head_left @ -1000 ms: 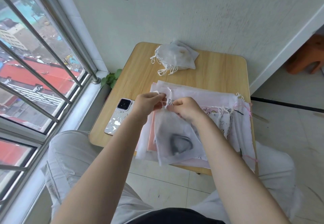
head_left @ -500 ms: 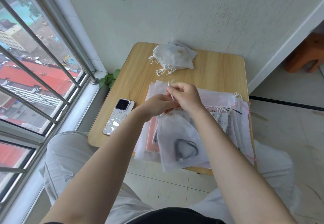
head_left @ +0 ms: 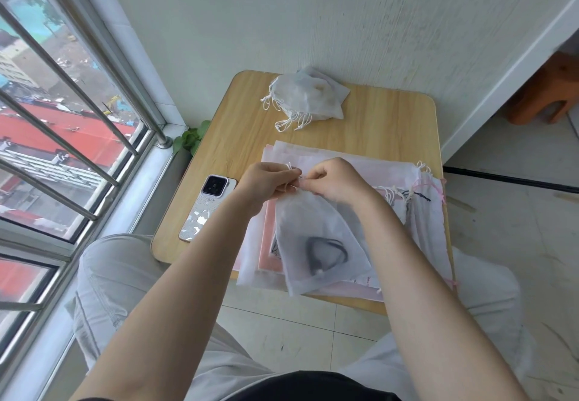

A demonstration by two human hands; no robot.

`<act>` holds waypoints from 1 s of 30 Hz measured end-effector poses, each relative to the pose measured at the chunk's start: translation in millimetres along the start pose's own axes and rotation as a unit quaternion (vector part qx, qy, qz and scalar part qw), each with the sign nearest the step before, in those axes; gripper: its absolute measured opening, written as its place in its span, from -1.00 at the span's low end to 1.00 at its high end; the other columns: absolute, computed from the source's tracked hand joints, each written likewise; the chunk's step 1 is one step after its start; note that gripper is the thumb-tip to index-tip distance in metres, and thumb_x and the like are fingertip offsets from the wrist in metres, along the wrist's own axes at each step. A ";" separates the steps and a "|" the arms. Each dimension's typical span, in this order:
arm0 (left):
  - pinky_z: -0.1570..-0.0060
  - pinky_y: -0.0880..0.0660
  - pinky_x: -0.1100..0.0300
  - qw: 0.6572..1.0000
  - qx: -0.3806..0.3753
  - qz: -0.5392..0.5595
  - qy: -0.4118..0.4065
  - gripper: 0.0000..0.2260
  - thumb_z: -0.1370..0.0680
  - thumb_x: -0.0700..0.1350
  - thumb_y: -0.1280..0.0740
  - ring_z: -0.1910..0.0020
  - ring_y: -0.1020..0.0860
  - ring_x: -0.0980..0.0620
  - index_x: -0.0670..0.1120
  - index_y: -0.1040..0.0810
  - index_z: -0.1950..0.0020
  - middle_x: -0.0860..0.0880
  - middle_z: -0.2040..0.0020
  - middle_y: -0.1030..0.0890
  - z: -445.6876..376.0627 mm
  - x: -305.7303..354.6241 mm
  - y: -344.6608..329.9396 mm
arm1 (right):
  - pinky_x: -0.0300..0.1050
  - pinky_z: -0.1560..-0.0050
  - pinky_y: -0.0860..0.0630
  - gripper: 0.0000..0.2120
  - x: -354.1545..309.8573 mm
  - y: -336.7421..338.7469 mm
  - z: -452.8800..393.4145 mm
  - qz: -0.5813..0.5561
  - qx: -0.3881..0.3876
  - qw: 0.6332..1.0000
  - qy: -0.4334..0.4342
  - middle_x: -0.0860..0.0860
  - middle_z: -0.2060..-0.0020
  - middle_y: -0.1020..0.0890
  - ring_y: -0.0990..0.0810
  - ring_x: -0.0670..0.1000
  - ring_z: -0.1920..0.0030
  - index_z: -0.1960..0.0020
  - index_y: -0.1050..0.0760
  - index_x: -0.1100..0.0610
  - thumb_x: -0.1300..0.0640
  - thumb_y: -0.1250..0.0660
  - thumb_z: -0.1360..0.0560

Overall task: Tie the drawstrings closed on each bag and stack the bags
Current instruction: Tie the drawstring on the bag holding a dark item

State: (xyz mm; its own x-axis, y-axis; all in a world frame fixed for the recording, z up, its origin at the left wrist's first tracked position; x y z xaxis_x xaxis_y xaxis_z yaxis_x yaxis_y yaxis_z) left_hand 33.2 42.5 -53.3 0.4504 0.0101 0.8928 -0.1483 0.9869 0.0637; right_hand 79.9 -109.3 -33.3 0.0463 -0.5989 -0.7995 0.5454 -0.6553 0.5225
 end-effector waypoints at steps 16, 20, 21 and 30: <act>-0.17 -0.57 0.04 0.995 -0.054 -0.066 -0.048 -0.85 -0.46 -0.33 -0.46 0.01 -0.66 -0.14 -0.19 -0.66 0.00 -0.22 0.04 -0.69 1.9 5.5 2.9 | -0.27 0.25 -0.45 -0.82 9.4 -5.7 -8.0 -0.113 0.020 0.991 -0.062 0.01 0.33 -0.66 -0.53 -0.09 0.33 0.25 -0.63 0.15 0.20 -0.32 -0.50; -0.14 -0.58 0.00 0.989 0.037 -0.110 -0.089 -0.83 -0.41 -0.29 -0.51 0.11 -0.68 -0.03 -0.03 -0.68 0.13 -0.10 0.14 -0.72 4.0 2.7 7.4 | -0.40 0.41 -0.38 -0.92 13.7 -14.4 -8.7 -0.159 -0.012 0.985 -0.073 -0.05 0.42 -0.58 -0.47 -0.21 0.49 0.06 -0.66 0.22 0.22 -0.41 -0.50; -0.12 -0.59 0.01 0.986 0.056 -0.120 -0.102 -0.83 -0.40 -0.26 -0.52 0.10 -0.68 -0.02 0.00 -0.68 0.15 -0.06 0.16 -0.72 4.7 1.8 7.9 | -0.40 0.42 -0.38 -0.88 15.9 -16.4 -9.5 -0.162 -0.018 0.983 -0.081 -0.08 0.44 -0.58 -0.46 -0.23 0.51 0.01 -0.66 0.22 0.20 -0.43 -0.49; 0.09 -0.53 0.17 0.982 0.106 -0.072 -0.135 -0.89 -0.40 -0.22 -0.54 0.25 -0.58 0.08 -0.11 -0.63 0.19 -0.01 0.24 -0.64 8.6 -5.1 6.1 | -0.28 0.30 -0.49 -0.94 17.1 -21.7 -6.1 -0.239 -0.068 0.963 -0.106 0.02 0.34 -0.62 -0.56 -0.09 0.36 0.16 -0.62 0.15 0.28 -0.43 -0.46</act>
State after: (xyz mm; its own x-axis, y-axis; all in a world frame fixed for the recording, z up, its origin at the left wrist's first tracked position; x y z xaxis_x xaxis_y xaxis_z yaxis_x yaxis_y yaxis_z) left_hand 22.4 47.1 -53.6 0.2351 -0.1993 0.9513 -0.2935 0.9185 0.2650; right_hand 74.0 -102.5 -60.1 -0.4015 -0.3334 -0.8530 0.5670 -0.8219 0.0543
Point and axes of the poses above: each hand's wrist, its own z-axis away from the middle knuckle, its own y-axis out of the back of the hand, x = y × z, the point moved 4 cm from there along -z, towards the middle knuckle
